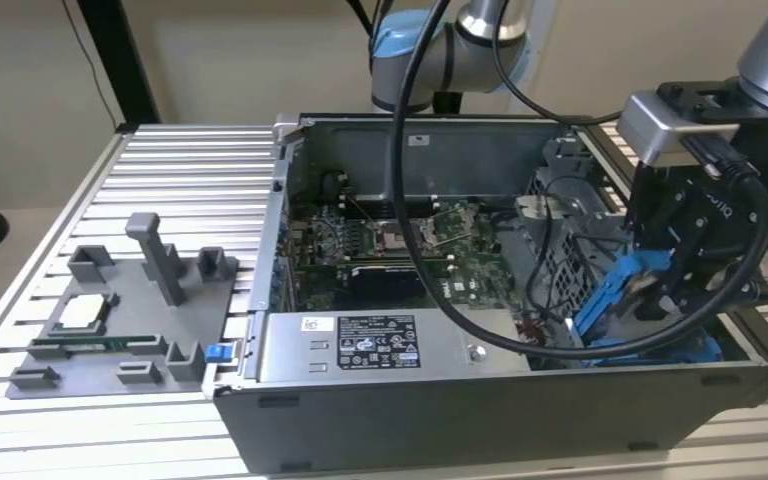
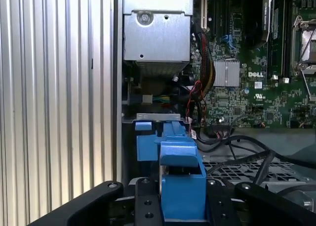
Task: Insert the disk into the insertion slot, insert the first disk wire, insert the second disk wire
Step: 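Insert the disk into the insertion slot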
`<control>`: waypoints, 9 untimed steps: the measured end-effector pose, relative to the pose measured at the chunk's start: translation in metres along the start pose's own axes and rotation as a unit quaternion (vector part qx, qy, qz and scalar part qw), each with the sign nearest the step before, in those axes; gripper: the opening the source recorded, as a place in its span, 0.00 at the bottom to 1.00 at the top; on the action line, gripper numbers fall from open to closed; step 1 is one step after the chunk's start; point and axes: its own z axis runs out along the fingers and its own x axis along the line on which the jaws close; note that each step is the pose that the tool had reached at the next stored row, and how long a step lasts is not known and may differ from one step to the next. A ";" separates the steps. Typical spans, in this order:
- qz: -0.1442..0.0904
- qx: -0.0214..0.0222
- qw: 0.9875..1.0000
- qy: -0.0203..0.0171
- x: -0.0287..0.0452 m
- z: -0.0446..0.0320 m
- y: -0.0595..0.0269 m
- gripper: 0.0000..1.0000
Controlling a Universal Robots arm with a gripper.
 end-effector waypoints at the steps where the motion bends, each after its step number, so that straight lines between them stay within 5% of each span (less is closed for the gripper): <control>1: 0.000 0.000 1.000 0.000 0.0000 0.0000 0.0000 1.00; 9: 0.000 0.000 1.000 -0.001 0.0000 -0.0019 0.0000 1.00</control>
